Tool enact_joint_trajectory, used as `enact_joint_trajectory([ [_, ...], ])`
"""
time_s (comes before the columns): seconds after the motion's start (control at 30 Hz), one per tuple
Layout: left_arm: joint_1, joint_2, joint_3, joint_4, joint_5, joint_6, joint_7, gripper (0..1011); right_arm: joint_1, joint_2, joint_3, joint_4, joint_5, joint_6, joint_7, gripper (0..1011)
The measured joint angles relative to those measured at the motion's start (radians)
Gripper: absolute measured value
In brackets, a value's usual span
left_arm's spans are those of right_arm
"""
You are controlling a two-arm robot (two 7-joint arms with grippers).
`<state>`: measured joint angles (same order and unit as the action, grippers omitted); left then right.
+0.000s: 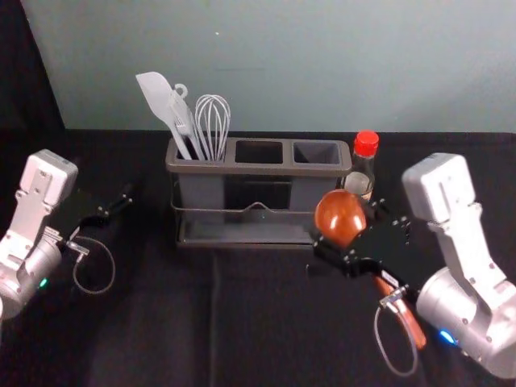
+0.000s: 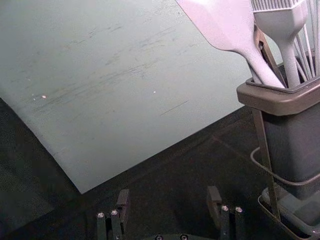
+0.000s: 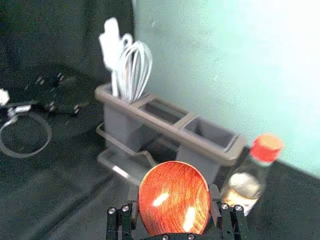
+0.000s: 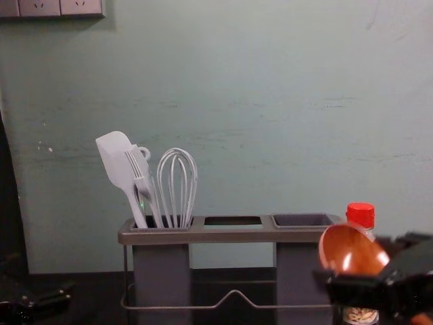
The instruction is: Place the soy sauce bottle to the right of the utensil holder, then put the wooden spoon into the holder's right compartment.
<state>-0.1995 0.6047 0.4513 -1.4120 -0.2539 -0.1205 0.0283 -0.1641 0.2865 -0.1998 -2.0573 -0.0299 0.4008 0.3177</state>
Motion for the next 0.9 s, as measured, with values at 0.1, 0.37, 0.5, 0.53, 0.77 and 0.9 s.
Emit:
enact_joint_trajectory([
  [0.1,0.000,0.000,0.000,0.000,0.000,0.000,0.000,1000,-0.029,-0.003,0.011,-0.004,-0.002,-0.089,-0.035,838],
  [0.37,0.000,0.000,0.000,0.000,0.000,0.000,0.000,1000,-0.083,-0.014,0.042,0.012,0.047,-0.335,-0.072,838],
  [0.5,0.000,0.000,0.000,0.000,0.000,0.000,0.000,1000,-0.092,-0.016,0.044,0.025,0.063,-0.398,-0.086,838],
  [0.53,0.000,0.000,0.000,0.000,0.000,0.000,0.000,1000,-0.092,-0.015,0.043,0.026,0.063,-0.401,-0.088,838],
  [0.77,0.000,0.000,0.000,0.000,0.000,0.000,0.000,1000,-0.092,-0.016,0.043,0.027,0.063,-0.405,-0.089,838],
  [0.9,0.000,0.000,0.000,0.000,0.000,0.000,0.000,1000,-0.092,-0.016,0.044,0.028,0.064,-0.405,-0.088,838],
])
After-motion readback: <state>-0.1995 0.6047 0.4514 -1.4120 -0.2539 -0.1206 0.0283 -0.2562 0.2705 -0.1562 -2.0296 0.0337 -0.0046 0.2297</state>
